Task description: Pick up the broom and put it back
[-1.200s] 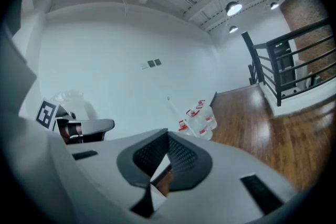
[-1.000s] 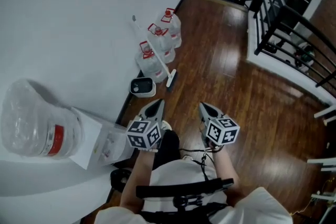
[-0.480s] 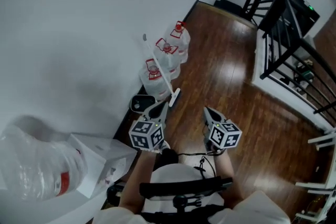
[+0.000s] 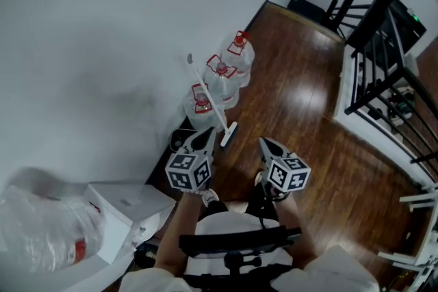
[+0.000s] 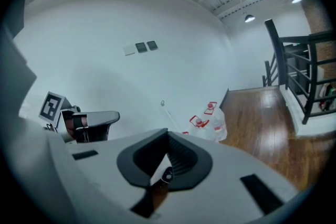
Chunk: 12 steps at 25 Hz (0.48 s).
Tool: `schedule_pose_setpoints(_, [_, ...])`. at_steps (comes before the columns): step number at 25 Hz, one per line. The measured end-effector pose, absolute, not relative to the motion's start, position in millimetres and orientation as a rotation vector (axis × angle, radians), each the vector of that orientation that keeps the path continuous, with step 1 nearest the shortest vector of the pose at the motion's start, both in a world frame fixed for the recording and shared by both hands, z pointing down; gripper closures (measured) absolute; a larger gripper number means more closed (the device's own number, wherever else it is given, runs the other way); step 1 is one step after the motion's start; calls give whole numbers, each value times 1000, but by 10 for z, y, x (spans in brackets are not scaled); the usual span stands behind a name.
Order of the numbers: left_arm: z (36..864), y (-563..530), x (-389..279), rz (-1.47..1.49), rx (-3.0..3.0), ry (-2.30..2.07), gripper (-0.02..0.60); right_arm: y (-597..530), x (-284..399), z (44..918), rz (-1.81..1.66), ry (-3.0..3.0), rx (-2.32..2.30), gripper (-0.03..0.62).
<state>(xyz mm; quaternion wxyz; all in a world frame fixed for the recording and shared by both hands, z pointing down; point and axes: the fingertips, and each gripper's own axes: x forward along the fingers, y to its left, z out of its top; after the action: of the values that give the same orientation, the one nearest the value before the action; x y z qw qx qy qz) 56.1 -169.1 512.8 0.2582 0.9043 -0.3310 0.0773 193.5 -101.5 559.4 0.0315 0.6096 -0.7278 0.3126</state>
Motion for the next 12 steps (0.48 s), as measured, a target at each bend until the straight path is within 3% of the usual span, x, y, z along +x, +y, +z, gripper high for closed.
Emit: schedule_pose_setpoints(12, [5179,-2171,919,164,2339,-1147,595,-1991,2413,5372,875,-2440,1630,582])
